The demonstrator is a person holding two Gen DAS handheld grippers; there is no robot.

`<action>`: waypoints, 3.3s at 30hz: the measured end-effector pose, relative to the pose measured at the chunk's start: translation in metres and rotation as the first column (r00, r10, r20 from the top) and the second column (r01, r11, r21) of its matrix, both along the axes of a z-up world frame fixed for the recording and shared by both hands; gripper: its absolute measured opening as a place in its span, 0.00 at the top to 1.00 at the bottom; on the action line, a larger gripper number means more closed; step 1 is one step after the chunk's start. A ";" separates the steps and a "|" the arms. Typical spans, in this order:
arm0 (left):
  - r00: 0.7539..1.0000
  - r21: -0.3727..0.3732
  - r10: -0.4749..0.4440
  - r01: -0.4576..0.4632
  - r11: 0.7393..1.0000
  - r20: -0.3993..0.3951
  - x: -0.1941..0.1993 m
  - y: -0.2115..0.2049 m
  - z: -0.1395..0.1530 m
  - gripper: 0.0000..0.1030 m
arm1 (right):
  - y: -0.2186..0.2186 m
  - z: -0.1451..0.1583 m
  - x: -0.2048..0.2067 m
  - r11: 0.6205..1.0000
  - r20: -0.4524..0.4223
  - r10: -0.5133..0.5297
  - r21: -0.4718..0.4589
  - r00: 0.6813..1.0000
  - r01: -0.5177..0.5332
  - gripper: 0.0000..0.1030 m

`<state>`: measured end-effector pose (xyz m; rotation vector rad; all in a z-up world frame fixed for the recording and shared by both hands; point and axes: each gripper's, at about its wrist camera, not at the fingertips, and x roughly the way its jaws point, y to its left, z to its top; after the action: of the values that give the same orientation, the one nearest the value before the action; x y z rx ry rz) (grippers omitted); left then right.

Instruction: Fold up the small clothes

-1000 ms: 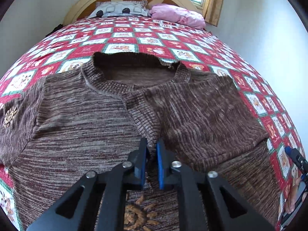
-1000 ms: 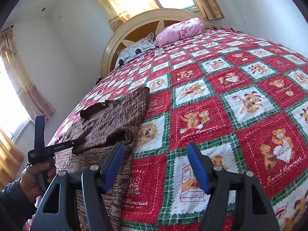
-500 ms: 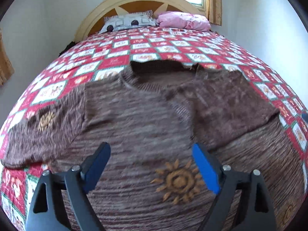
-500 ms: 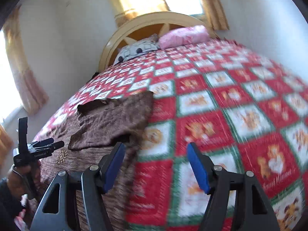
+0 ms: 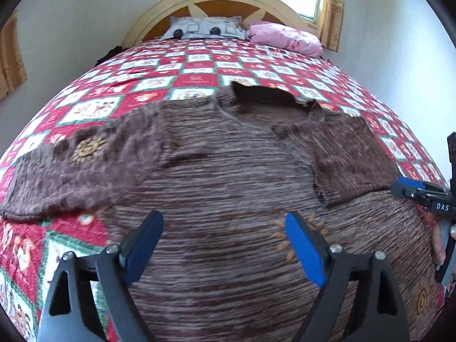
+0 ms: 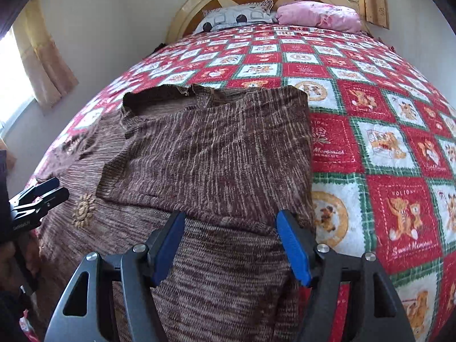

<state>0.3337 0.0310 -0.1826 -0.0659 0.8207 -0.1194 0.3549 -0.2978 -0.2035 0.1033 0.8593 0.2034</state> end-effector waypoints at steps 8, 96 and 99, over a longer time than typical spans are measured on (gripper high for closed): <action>0.998 -0.052 0.052 -0.049 0.997 0.043 -0.018 0.030 0.012 0.13 | 0.056 0.026 -0.014 0.977 0.034 0.041 -0.209 0.999 -0.033 0.34; 0.994 -0.168 -0.092 0.100 0.981 0.057 0.058 -0.040 0.019 0.82 | 0.096 -0.014 -0.003 0.999 0.090 0.003 0.035 0.996 -0.006 0.31; 0.988 -0.127 -0.141 0.148 0.981 0.060 0.046 -0.042 0.019 0.42 | 0.093 -0.014 -0.003 0.999 0.091 -0.001 0.050 0.996 -0.004 0.31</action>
<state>0.3793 -0.0114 -0.1635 -0.1269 0.7661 -0.3112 0.3518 -0.2043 -0.2171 0.1389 0.7642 0.2290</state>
